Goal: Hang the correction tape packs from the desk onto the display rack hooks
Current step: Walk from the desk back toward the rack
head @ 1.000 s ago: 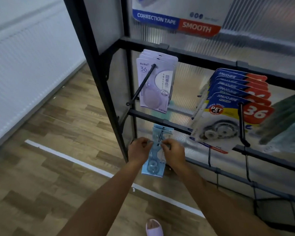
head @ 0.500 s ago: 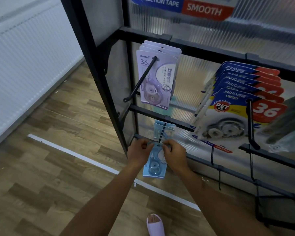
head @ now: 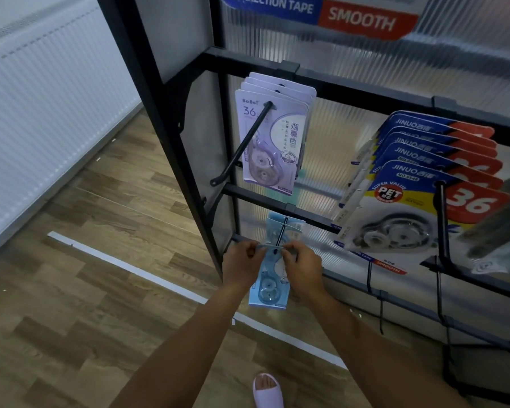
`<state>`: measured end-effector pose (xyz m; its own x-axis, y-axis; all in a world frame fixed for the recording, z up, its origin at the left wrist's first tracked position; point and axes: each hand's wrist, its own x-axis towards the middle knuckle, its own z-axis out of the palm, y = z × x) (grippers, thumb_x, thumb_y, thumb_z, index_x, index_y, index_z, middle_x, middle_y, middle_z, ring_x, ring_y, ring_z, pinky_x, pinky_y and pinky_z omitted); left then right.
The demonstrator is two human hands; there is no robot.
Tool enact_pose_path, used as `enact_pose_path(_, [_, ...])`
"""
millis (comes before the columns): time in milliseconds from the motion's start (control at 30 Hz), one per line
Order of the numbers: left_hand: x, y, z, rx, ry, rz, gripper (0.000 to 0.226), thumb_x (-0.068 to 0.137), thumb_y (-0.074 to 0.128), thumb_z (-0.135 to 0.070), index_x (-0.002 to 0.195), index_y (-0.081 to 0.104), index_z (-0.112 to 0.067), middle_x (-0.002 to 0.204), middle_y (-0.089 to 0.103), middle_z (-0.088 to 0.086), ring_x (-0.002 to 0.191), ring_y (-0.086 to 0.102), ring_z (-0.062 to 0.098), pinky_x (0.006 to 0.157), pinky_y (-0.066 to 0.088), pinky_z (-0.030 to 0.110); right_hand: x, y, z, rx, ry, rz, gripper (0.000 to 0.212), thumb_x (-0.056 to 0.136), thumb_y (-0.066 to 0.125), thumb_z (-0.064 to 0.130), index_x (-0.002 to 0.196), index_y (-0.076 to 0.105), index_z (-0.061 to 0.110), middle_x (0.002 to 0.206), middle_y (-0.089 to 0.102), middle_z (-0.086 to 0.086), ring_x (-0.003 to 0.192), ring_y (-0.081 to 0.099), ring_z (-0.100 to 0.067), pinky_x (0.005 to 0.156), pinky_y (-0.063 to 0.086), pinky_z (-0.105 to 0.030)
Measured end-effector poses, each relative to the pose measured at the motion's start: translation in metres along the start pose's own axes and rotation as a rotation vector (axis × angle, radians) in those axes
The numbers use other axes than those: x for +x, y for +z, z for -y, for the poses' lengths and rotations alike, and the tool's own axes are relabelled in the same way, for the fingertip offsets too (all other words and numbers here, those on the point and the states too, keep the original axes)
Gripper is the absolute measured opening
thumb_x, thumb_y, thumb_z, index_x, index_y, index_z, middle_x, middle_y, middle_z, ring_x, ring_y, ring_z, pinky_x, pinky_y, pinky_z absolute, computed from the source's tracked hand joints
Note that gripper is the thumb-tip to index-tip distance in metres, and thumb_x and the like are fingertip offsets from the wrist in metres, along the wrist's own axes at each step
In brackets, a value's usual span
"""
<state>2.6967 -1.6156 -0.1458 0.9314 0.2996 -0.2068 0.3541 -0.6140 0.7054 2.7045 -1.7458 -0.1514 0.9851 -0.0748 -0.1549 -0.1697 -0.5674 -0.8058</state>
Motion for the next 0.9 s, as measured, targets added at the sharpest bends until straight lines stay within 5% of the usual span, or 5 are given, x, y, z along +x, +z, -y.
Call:
enact_pose_path(233, [0.005,0.005,-0.007,-0.051,-0.089,0.013,0.032,0.092,0.059,-0.028,0.122,0.058,-0.015,0.116,0.065,0.002,0.107,0.060,0.018,0.088,0.046,0.031,0.031,0.000,0.013,-0.114,0.051,-0.067,0.017,0.095,0.052,0.015,0.104,0.064,0.008,0.101,0.065,-0.011,0.090,0.056,-0.018,0.075,0.039,-0.027])
enact_pose_path(400, [-0.003,0.000,-0.001,-0.042,-0.084,0.053,0.032,0.094,0.057,-0.023,0.124,0.057,-0.013,0.122,0.063,0.004,0.111,0.059,0.017,0.091,0.044,0.026,0.023,-0.001,0.016,-0.146,-0.001,-0.210,0.025,0.091,0.059,0.017,0.115,0.058,0.008,0.118,0.053,-0.012,0.102,0.048,-0.016,0.081,0.035,-0.023])
enact_pose_path(533, [-0.012,-0.009,0.002,-0.072,-0.149,0.102,0.027,0.093,0.055,-0.016,0.119,0.060,-0.007,0.121,0.064,0.008,0.109,0.060,0.020,0.097,0.048,0.036,0.004,0.005,0.023,-0.183,-0.038,-0.223,0.025,0.088,0.060,0.013,0.112,0.060,0.007,0.115,0.053,-0.015,0.109,0.047,-0.028,0.088,0.040,-0.035])
enact_pose_path(667, [-0.026,-0.026,0.008,0.015,-0.145,0.080,0.025,0.094,0.055,-0.023,0.116,0.061,-0.014,0.116,0.064,0.002,0.109,0.060,0.019,0.092,0.045,0.029,-0.009,0.005,0.038,-0.290,-0.060,-0.280,0.032,0.080,0.067,0.006,0.112,0.063,0.004,0.115,0.054,-0.017,0.105,0.049,-0.032,0.085,0.044,-0.041])
enact_pose_path(900, [-0.054,-0.068,0.026,-0.049,-0.141,0.002,0.027,0.095,0.054,-0.025,0.118,0.063,-0.013,0.110,0.068,0.005,0.100,0.063,0.018,0.079,0.045,0.022,-0.043,0.030,0.077,-0.233,-0.293,0.117,0.016,0.092,0.054,0.009,0.104,0.063,0.012,0.103,0.062,-0.007,0.094,0.055,-0.018,0.080,0.048,-0.032])
